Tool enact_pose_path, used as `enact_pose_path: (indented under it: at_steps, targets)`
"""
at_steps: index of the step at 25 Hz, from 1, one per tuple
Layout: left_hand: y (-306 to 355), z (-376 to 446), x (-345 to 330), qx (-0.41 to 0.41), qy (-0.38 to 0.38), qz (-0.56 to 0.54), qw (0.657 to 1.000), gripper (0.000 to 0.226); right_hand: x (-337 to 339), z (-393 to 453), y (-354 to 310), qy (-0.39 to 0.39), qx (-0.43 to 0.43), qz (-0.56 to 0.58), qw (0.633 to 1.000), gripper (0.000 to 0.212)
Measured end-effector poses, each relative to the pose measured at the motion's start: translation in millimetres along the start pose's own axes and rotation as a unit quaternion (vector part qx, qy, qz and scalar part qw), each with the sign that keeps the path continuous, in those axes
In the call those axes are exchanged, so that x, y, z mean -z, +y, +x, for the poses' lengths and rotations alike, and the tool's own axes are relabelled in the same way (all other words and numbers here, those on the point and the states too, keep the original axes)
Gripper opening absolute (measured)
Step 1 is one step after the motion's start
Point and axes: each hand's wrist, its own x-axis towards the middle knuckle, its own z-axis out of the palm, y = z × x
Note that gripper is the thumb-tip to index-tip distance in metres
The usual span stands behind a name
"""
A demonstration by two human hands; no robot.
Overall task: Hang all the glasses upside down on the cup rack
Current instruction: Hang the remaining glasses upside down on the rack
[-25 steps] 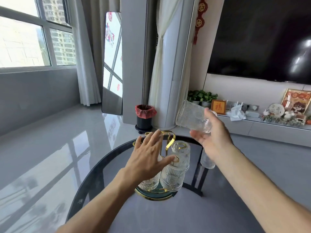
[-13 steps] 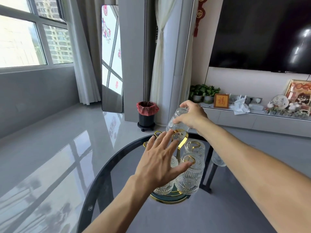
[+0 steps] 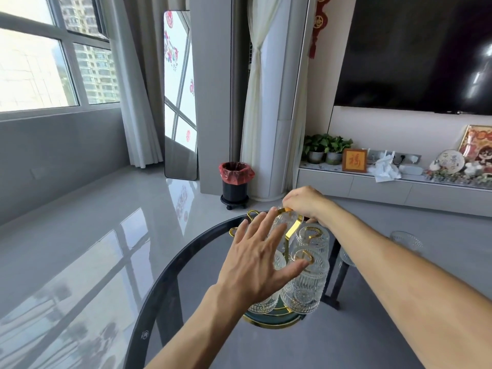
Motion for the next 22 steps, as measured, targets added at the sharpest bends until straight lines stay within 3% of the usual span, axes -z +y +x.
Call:
enact_pose_path:
  at_steps: [7,13,16,19,22]
  targets:
    - [7,-1,-1,0.019,-0.006,-0.006,1.000,0.084,3,-23,28,0.006,0.026,0.047,0.999,0.061]
    - [32,4,-6,0.088,0.009,0.012,0.996,0.081,24,-70,92,0.025,0.049,0.048,0.997,0.044]
    - [87,3,-22,0.021,0.040,0.012,0.999,0.076,41,-91,142,0.047,0.020,0.059,0.997,0.039]
    - [143,5,-54,-0.059,0.007,-0.008,0.998,0.078,59,-109,189,0.066,-0.025,0.069,0.995,0.034]
    - [174,15,-95,-0.040,-0.046,-0.023,0.998,0.081,72,-121,230,0.100,-0.070,0.094,0.988,0.047]
